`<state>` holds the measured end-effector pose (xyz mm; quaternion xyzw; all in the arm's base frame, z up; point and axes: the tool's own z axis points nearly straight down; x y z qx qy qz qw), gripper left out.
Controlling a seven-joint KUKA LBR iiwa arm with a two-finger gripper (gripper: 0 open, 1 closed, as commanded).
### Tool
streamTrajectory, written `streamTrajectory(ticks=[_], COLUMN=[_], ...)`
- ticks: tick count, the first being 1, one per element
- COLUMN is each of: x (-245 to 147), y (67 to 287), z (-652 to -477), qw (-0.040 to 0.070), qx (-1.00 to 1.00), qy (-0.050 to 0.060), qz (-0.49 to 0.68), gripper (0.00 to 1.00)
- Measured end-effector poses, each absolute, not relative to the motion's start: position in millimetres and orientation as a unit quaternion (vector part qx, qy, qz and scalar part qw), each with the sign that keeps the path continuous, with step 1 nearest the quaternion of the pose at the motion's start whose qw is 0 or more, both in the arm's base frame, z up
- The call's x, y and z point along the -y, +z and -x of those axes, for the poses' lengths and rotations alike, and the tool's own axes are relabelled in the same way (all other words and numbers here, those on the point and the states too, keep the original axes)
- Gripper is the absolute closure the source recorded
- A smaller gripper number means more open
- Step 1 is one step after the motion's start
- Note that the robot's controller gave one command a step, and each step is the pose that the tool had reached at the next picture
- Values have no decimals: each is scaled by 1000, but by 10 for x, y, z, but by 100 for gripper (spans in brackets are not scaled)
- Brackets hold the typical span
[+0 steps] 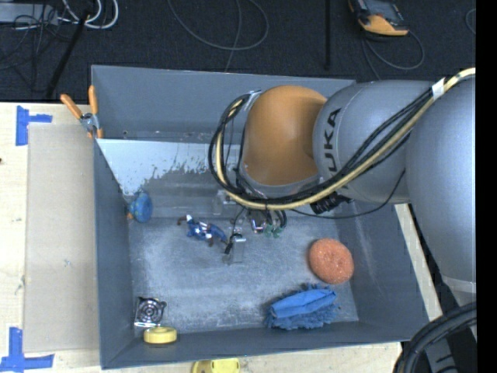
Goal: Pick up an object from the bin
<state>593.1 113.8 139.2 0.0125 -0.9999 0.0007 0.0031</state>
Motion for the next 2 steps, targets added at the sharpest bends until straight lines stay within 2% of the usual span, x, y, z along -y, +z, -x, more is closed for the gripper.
streamTrajectory(ticks=[1, 2], x=[-1158, -1032], y=[1322, 763], z=[-5952, -6010], qw=[0, -1], qx=[1000, 1000], qy=[0, 0], qz=[-28, 6], gripper=[0, 100])
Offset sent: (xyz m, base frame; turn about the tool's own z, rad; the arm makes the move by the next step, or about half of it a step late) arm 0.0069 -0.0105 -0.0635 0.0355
